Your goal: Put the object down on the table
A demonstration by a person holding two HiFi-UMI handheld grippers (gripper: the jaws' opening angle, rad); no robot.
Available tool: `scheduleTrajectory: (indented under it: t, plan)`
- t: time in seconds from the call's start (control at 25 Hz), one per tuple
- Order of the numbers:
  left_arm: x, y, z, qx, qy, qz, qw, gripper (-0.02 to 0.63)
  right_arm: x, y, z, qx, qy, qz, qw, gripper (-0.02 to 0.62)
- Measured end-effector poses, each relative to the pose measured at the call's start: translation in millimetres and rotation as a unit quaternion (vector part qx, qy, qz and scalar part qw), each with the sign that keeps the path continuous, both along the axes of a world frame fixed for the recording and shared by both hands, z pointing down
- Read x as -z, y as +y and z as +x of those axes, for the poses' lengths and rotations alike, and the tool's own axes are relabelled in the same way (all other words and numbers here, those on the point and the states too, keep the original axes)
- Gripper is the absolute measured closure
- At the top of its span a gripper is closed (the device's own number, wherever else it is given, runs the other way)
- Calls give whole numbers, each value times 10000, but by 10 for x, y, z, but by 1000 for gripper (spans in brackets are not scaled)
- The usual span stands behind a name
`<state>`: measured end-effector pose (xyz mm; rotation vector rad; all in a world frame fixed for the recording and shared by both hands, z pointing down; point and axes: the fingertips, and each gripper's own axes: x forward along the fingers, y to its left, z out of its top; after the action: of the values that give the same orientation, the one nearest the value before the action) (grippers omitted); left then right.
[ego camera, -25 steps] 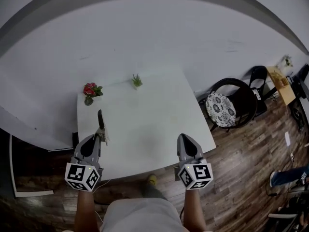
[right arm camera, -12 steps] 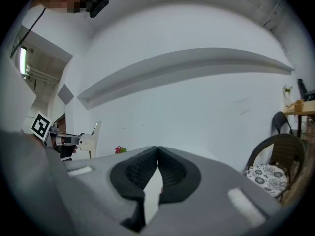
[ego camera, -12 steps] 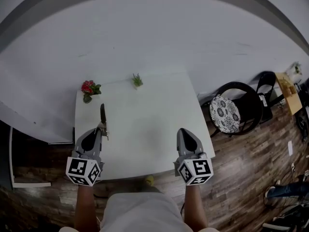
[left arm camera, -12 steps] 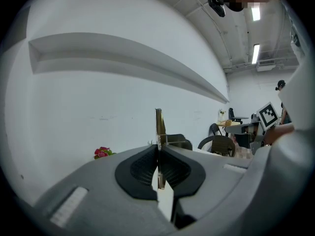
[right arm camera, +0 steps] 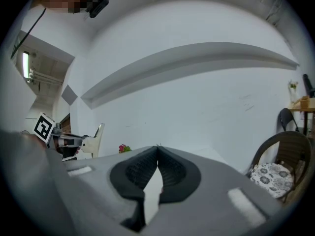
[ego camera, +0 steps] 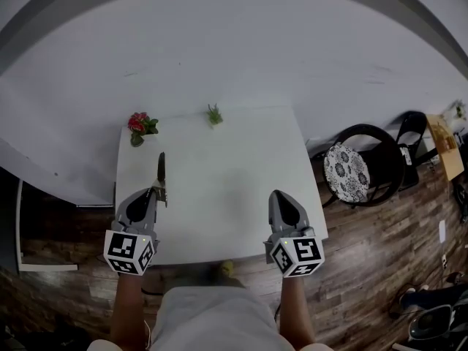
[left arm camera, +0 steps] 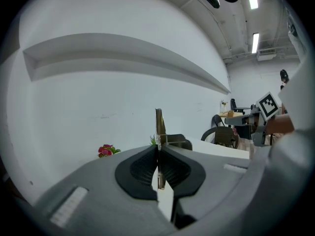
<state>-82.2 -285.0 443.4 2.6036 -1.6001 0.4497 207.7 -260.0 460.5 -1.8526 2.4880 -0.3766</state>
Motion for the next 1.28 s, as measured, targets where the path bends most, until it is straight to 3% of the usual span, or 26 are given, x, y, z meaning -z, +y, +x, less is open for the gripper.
scheduleTrajectory:
  t: [0.64, 1.12, 1.28]
  plan:
    - [-415, -125, 107, -442, -1311, -76, 9904, 595, -94, -43, -35, -39, 5, -110, 9999, 592]
    - [-882, -237, 61, -754, -2417, -281, 9670, 595, -183, -157, -210, 89, 18, -196, 9998, 592]
    - [-1043, -239, 80, -954, -2928, -265, 9510, 595, -199, -184, -265, 142, 22, -211, 9997, 592]
